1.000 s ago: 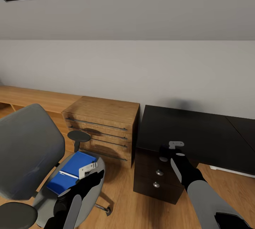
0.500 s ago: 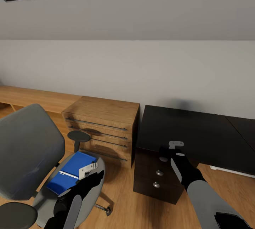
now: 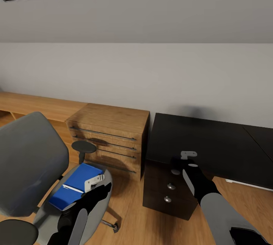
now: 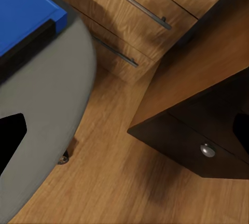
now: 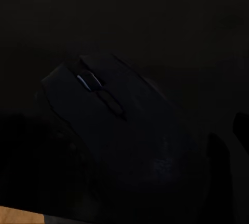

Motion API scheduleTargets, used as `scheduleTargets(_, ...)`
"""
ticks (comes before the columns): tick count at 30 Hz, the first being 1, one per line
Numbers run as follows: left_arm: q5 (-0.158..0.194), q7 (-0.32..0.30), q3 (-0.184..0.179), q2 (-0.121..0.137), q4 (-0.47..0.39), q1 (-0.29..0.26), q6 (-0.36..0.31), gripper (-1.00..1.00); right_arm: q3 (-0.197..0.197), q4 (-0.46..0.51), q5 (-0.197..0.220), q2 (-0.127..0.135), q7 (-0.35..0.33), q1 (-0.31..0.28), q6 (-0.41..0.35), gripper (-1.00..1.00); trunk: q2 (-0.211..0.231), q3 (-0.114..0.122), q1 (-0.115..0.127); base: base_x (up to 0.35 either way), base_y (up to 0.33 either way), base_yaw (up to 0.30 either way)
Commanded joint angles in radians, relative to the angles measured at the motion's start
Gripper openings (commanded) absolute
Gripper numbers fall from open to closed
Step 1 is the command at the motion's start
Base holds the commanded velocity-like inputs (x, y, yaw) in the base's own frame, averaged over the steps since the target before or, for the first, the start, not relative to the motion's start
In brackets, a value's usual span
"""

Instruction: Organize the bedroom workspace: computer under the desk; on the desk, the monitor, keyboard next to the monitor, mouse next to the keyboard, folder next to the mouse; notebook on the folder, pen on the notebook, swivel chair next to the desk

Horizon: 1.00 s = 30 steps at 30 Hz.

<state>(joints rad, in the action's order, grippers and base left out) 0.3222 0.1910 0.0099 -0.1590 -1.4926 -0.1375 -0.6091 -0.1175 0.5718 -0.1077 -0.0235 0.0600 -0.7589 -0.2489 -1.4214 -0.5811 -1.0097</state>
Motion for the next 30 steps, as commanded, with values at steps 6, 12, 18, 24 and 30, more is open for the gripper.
scheduleTargets(6,0.011,0.007,0.001,-0.001,-0.001,-0.001,-0.004,1.00,-0.005,0.002,-0.010,-0.001,-0.001,0.000,-0.007,-1.00,-0.001,-0.001,0.000,0.000,0.000,0.000)
scheduleTargets(12,0.011,0.007,0.001,-0.001,-0.001,-0.001,-0.004,1.00,-0.005,0.002,-0.010,-0.002,-0.002,0.000,-0.007,-1.00,-0.001,-0.001,0.000,0.000,0.000,0.000)
scheduleTargets(18,0.011,0.007,0.001,-0.001,-0.001,-0.001,-0.004,1.00,-0.005,0.002,-0.010,-0.002,-0.001,0.000,-0.007,-1.00,-0.001,-0.001,0.000,0.000,0.000,0.000)
scheduleTargets(24,0.011,0.007,0.001,-0.001,-0.001,-0.001,-0.004,1.00,-0.005,0.002,-0.012,-0.004,0.000,0.000,-0.006,-1.00,-0.001,-0.001,0.000,0.000,0.000,0.000)
scheduleTargets(30,0.008,0.007,0.001,-0.001,-0.001,0.000,-0.004,1.00,-0.004,0.005,-0.015,-0.008,0.000,0.000,-0.007,-1.00,-0.001,-0.001,0.000,0.000,0.000,0.001)
